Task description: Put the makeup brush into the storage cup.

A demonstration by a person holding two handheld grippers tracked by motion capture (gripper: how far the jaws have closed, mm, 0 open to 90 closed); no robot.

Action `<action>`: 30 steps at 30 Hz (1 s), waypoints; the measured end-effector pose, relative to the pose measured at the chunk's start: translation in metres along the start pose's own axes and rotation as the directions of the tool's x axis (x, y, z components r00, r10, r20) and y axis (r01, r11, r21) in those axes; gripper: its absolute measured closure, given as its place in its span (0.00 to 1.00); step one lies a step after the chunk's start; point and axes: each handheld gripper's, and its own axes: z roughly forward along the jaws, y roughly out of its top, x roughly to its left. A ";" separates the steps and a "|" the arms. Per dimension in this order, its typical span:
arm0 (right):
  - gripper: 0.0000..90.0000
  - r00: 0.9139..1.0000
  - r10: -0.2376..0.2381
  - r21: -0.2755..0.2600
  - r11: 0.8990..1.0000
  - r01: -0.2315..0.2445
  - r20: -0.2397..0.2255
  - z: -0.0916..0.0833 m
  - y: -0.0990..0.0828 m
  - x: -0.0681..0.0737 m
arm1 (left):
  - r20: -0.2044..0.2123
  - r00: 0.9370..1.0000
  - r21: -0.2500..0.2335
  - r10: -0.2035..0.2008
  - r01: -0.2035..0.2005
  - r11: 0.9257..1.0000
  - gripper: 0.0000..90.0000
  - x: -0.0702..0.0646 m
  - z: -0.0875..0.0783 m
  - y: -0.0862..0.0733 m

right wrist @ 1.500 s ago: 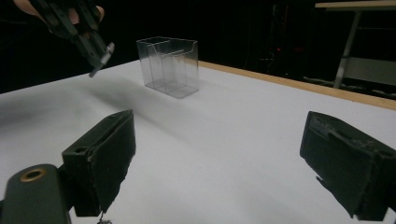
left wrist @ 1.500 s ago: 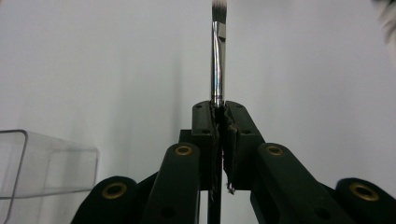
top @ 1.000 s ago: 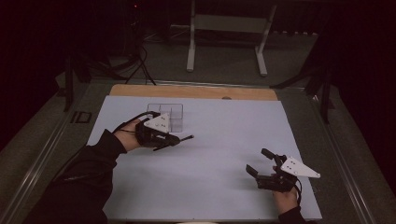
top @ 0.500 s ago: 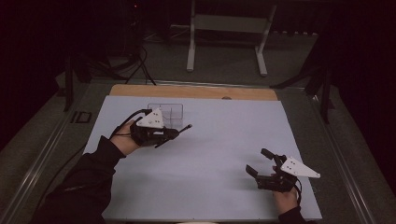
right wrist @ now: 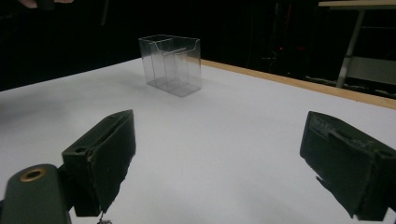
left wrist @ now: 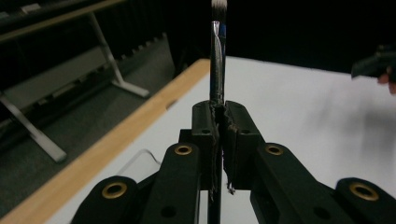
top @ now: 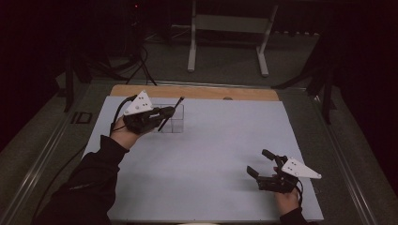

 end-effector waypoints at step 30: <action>0.12 1.000 -0.002 -0.002 1.000 0.002 -0.005 0.000 0.000 0.000 | -0.185 0.963 -0.245 -0.196 0.148 0.958 0.95 0.016 0.018 0.017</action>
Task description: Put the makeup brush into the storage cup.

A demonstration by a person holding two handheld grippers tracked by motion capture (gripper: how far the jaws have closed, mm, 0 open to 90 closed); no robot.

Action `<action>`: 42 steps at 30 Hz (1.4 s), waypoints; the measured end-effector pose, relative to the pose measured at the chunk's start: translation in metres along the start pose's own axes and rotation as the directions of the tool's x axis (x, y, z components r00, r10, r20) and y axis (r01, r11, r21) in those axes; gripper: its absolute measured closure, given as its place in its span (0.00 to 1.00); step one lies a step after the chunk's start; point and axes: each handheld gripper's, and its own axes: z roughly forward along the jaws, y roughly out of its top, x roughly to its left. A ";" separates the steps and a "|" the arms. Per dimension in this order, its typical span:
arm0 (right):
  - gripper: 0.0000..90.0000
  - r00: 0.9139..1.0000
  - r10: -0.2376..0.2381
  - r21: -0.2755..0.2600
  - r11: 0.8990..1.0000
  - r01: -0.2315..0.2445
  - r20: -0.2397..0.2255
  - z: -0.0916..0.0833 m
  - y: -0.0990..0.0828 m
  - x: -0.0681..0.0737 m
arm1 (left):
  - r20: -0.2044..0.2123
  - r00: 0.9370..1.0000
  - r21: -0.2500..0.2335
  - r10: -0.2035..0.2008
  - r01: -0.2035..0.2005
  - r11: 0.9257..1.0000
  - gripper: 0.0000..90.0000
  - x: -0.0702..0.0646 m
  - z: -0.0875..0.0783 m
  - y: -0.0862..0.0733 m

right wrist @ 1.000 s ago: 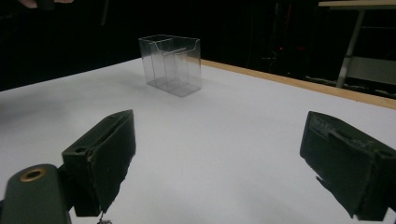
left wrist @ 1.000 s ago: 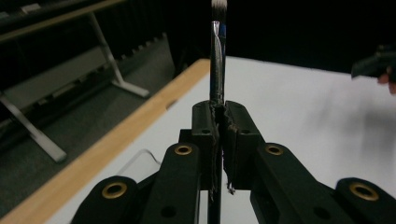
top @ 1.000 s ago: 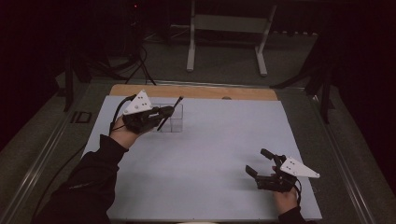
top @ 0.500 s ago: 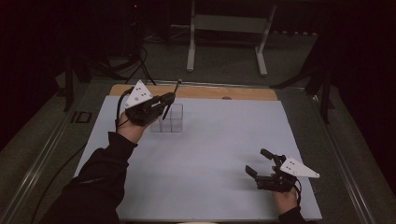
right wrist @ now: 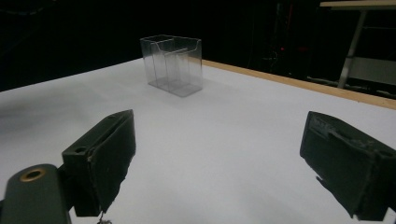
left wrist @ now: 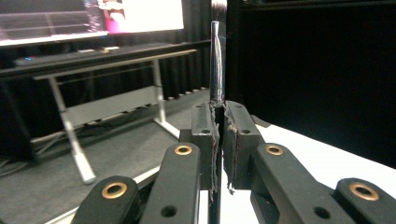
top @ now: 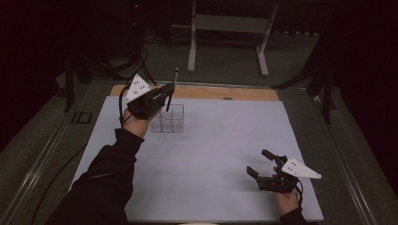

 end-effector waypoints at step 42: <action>0.12 1.000 0.010 -0.003 1.000 -0.010 -0.011 0.000 0.000 0.000 | -0.275 0.952 -0.068 -0.137 0.122 0.990 0.95 0.034 0.047 -0.088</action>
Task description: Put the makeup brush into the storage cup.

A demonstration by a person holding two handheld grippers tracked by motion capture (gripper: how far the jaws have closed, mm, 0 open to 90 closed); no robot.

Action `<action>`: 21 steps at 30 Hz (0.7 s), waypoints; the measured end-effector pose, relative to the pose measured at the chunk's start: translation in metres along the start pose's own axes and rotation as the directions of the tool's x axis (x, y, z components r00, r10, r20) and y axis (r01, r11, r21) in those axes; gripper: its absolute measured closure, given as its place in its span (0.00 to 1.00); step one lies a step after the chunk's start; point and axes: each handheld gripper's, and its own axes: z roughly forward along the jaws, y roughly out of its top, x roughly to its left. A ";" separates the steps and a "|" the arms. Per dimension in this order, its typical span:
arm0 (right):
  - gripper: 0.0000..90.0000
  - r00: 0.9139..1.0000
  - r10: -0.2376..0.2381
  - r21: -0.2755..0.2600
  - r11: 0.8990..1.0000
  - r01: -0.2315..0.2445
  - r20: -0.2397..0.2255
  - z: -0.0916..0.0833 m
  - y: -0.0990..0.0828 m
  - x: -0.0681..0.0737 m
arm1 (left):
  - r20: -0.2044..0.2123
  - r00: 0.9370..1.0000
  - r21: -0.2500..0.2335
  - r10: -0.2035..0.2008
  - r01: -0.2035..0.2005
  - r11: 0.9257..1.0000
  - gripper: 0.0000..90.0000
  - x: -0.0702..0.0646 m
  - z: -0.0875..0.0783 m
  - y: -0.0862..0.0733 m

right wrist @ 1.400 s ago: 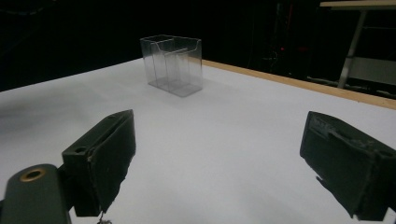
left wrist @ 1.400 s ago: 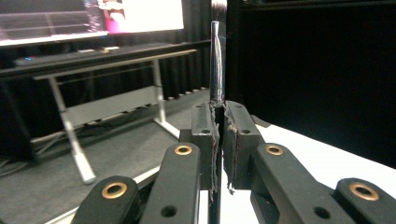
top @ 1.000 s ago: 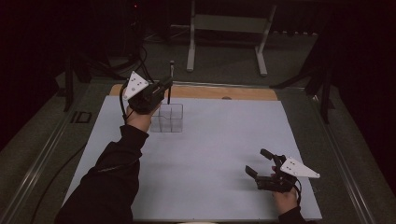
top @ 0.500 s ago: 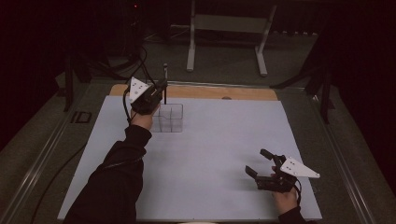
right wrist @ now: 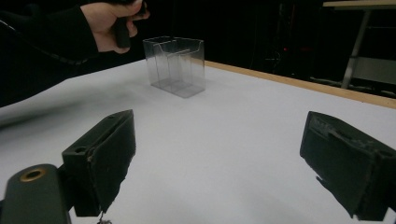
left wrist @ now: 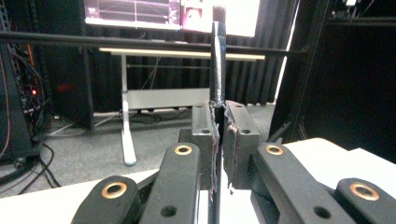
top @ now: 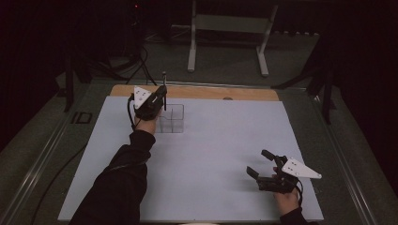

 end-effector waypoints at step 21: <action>0.12 1.000 0.002 0.003 1.000 -0.002 0.000 0.000 0.000 0.000 | -0.073 0.997 0.130 -0.014 0.023 0.991 0.95 -0.008 0.003 -0.031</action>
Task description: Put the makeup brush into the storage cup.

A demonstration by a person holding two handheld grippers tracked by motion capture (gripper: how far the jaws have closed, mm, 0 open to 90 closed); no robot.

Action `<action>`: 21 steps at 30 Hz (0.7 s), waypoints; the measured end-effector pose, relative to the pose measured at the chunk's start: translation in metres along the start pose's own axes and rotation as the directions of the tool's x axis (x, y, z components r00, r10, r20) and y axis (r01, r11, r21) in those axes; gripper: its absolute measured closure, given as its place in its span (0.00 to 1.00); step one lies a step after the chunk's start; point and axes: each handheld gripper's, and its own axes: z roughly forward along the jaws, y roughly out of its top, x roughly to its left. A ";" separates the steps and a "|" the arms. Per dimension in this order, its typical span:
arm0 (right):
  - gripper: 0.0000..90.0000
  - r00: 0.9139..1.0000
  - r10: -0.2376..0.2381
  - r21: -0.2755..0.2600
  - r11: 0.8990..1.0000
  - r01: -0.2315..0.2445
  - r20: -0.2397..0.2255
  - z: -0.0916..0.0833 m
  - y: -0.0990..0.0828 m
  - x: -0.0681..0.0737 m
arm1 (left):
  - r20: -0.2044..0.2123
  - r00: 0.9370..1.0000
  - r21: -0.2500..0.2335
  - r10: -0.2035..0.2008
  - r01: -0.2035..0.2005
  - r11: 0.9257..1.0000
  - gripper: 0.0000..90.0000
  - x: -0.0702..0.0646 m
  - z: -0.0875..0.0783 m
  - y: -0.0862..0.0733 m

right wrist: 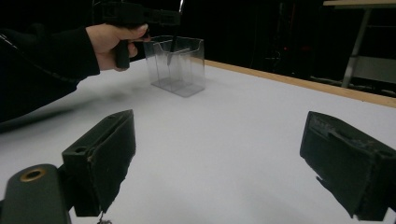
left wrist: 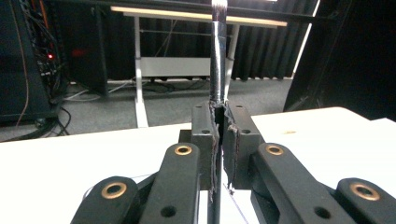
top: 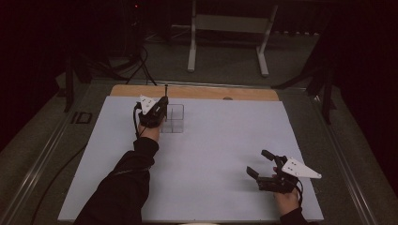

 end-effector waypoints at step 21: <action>0.12 1.000 -0.003 0.002 1.000 0.003 -0.004 0.000 0.000 0.000 | 0.027 0.996 0.076 0.082 -0.084 0.994 0.40 -0.016 0.000 0.007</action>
